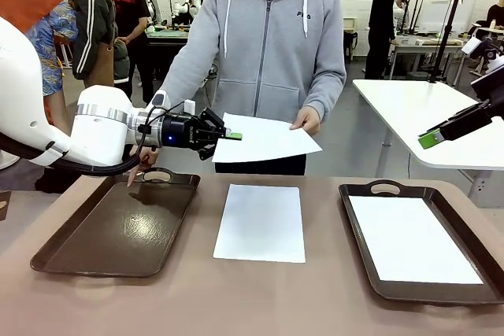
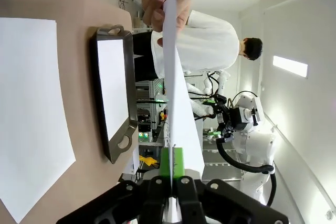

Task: Sort the A4 documents.
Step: Receive the A4 Paper.

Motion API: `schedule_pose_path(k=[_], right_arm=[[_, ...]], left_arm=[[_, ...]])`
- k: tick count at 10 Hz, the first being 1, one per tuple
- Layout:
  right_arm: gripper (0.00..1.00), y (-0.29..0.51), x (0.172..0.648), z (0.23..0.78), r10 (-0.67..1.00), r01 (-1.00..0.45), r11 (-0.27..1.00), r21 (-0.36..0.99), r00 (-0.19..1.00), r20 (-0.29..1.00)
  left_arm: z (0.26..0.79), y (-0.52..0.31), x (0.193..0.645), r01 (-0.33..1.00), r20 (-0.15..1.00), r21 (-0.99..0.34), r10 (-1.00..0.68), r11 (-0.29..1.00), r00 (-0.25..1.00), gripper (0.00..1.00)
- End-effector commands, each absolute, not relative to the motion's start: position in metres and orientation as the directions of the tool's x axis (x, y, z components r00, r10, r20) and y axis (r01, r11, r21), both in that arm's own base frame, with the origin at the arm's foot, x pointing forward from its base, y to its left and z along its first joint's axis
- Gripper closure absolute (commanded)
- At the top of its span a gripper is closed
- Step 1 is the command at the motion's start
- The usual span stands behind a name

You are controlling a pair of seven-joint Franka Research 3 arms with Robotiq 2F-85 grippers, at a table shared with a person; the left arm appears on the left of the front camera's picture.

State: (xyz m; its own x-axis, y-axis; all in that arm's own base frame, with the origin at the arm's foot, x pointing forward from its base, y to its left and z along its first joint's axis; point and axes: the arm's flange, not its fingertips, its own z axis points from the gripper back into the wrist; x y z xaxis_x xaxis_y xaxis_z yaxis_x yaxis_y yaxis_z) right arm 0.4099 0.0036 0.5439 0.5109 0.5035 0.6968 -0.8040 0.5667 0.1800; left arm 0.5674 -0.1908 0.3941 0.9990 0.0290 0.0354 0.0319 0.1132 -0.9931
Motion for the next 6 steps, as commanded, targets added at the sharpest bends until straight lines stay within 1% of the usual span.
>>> schedule_pose_path(k=[1, 3, 4, 5, 6], right_arm=[[0.00, 0.004, 0.410, 0.543, 0.501, -0.805, 0.564, 0.184, 0.510, 0.699], [0.00, 0.004, 0.410, 0.543, 0.501, -0.805, 0.564, 0.184, 0.510, 0.699], [0.00, 0.004, 0.410, 0.543, 0.501, -0.805, 0.564, 0.184, 0.510, 0.699], [0.00, 0.004, 0.410, 0.543, 0.501, -0.805, 0.564, 0.184, 0.510, 0.699], [0.00, 0.004, 0.410, 0.543, 0.501, -0.805, 0.564, 0.184, 0.510, 0.699]], left_arm=[[0.396, -0.192, 0.567, 0.053, 0.060, -0.989, 0.050, 0.136, 0.997, 1.00], [0.397, -0.185, 0.566, 0.059, 0.067, -0.991, 0.068, 0.116, 0.995, 1.00], [0.400, -0.177, 0.562, 0.061, 0.068, -0.991, 0.050, 0.118, 0.996, 1.00], [0.396, -0.187, 0.569, 0.036, 0.042, -0.992, 0.046, 0.122, 0.998, 1.00], [0.396, -0.187, 0.569, 0.036, 0.042, -0.992, 0.046, 0.122, 0.998, 1.00]])
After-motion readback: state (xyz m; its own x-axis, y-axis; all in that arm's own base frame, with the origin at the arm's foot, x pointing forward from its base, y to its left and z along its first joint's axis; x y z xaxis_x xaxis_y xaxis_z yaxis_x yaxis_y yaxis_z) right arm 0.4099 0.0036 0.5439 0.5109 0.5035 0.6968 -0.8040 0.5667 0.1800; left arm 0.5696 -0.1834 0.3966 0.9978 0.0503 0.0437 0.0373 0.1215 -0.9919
